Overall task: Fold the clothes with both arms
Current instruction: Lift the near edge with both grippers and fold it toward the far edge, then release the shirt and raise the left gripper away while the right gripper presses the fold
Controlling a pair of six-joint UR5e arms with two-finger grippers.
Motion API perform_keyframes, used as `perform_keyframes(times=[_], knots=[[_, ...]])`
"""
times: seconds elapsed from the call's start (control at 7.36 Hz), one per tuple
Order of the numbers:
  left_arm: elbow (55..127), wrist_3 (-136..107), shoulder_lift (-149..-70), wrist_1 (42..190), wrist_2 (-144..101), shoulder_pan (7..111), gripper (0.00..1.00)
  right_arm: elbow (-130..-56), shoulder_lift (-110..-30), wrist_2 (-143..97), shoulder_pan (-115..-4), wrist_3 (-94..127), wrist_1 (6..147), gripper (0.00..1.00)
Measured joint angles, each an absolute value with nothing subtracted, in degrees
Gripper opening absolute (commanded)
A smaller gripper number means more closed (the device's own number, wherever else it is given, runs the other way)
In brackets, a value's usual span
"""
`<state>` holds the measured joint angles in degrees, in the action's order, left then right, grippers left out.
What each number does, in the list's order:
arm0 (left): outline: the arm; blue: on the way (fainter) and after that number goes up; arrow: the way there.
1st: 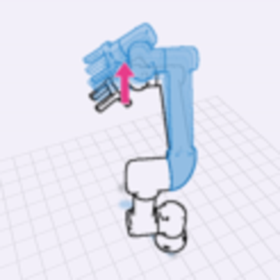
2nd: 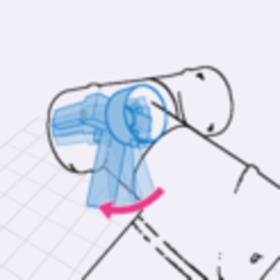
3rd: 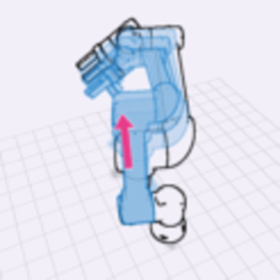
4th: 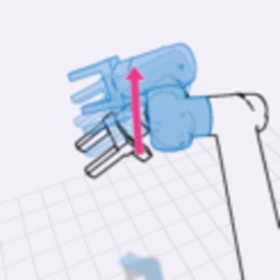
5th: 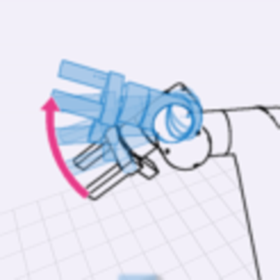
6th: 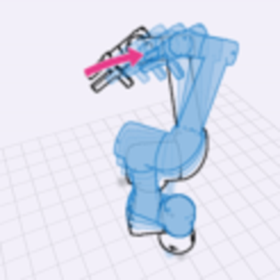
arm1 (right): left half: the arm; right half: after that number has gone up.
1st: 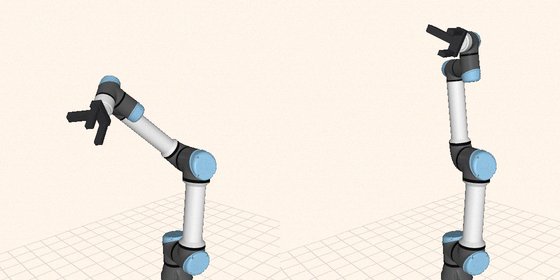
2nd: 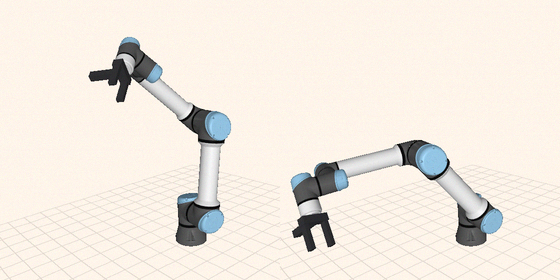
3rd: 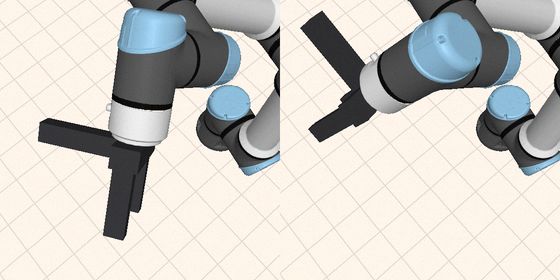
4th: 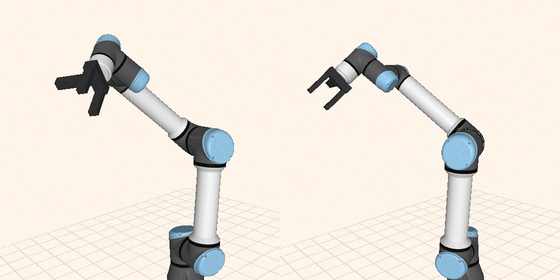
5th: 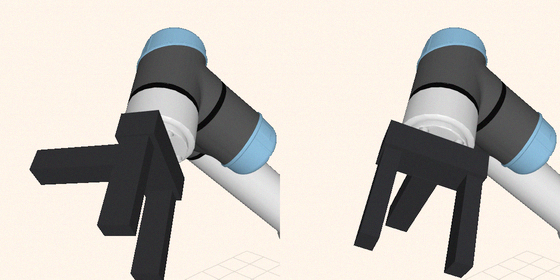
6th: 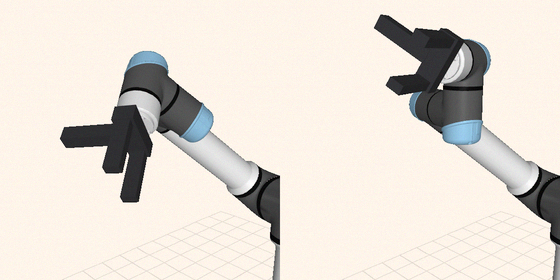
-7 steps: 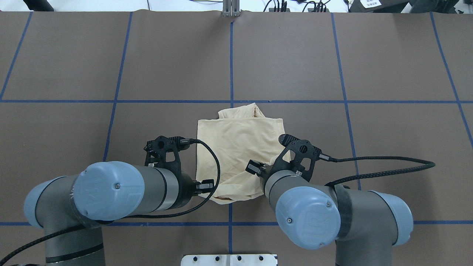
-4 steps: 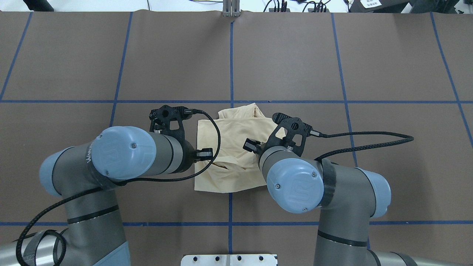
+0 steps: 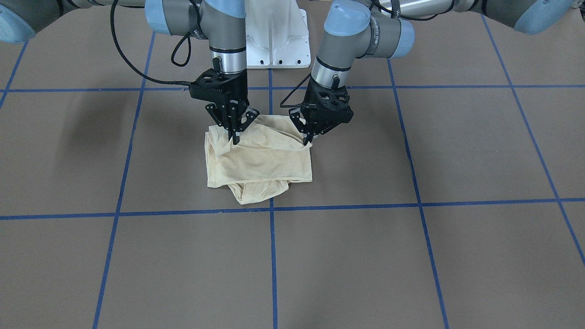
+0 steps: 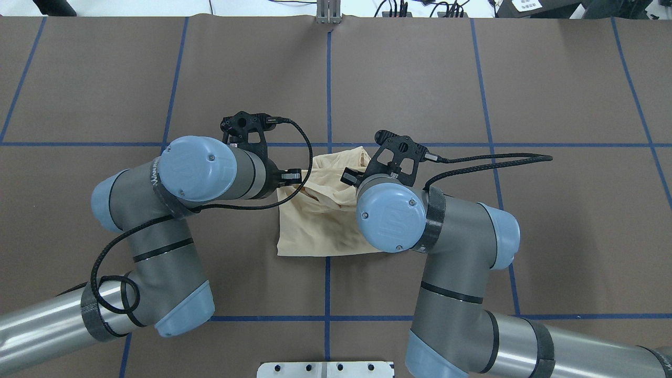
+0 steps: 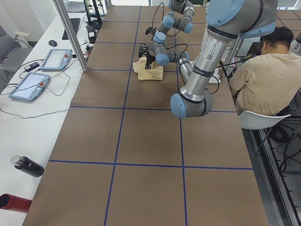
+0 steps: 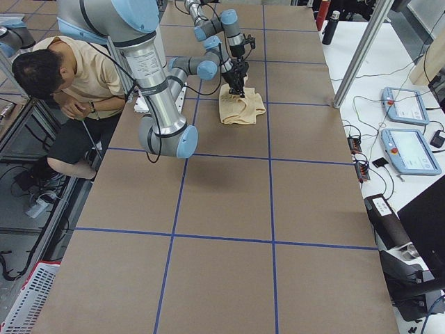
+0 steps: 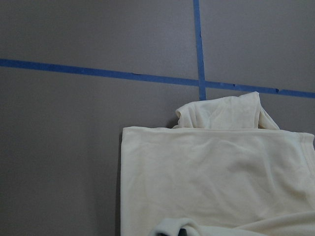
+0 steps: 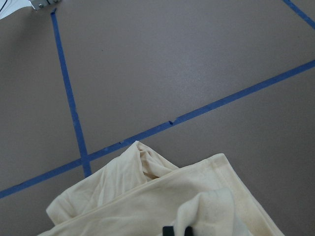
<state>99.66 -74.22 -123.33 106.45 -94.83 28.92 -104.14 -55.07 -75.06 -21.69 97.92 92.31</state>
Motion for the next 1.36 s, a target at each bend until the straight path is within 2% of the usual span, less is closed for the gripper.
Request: perform_keyframes(times=[0.14,0.27,0.41,0.81,1.36], knots=[[97.9,-73.4,-123.5,107.6,-94.8,29.5,0.0,-102.6,-54.8,-75.2,-22.2,97.5,92.3,0.0],[96.8,-73.0,-123.6,108.2,-94.8,29.9,0.36,-100.4,-53.8,-75.4,-22.8,97.2,92.2,0.18],[96.2,-72.8,-123.6,108.8,-94.8,30.1,0.99,-97.5,-51.8,-75.8,-23.4,96.8,92.1,0.99],[95.3,-68.5,-123.6,111.9,-95.2,31.3,1.0,-90.4,-47.2,-81.7,-27.3,89.8,88.6,1.0],[97.1,-52.4,-120.5,112.5,-104.0,39.0,1.0,-93.2,-46.1,-91.3,-30.2,84.4,89.4,1.0]])
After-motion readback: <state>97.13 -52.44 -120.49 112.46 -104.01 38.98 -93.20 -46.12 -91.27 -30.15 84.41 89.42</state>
